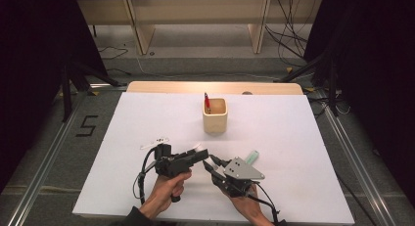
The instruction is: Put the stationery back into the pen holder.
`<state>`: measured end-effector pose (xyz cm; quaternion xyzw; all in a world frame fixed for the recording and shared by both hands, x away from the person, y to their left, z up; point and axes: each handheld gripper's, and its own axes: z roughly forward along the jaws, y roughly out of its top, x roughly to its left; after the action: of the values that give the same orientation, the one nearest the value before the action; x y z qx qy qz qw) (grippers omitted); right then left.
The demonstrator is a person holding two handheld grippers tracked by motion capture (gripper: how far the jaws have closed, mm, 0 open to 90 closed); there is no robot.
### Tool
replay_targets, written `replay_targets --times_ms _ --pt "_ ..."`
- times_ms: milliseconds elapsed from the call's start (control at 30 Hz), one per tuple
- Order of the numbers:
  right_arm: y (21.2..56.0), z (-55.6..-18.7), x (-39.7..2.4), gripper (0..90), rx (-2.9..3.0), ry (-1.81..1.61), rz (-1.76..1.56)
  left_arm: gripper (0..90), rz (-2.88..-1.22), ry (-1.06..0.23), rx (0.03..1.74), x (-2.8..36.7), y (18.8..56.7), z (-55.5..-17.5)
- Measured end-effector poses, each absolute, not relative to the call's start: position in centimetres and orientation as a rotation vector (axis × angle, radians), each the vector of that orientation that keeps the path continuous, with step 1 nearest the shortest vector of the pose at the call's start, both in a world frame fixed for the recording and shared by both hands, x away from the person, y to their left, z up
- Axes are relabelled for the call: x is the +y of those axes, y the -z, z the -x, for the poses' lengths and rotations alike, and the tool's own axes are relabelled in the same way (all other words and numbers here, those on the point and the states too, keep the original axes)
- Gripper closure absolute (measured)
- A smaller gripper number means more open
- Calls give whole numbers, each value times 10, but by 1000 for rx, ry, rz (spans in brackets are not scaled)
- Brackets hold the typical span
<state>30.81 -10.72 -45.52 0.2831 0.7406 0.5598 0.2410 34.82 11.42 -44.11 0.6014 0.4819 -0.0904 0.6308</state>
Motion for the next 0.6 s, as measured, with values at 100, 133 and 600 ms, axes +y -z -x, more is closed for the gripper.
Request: replay_targets --times_ms 100,133,600 --pt "455 -308 -107 713 2022 -1531 -772 517 -1369 206 1111 113 443 -348" --pt "455 -308 -108 712 2025 -1529 -773 523 -1374 209 1109 113 444 -349" --pt "456 -308 -108 710 2019 -1535 -777 662 -1328 246 1099 114 449 -351"
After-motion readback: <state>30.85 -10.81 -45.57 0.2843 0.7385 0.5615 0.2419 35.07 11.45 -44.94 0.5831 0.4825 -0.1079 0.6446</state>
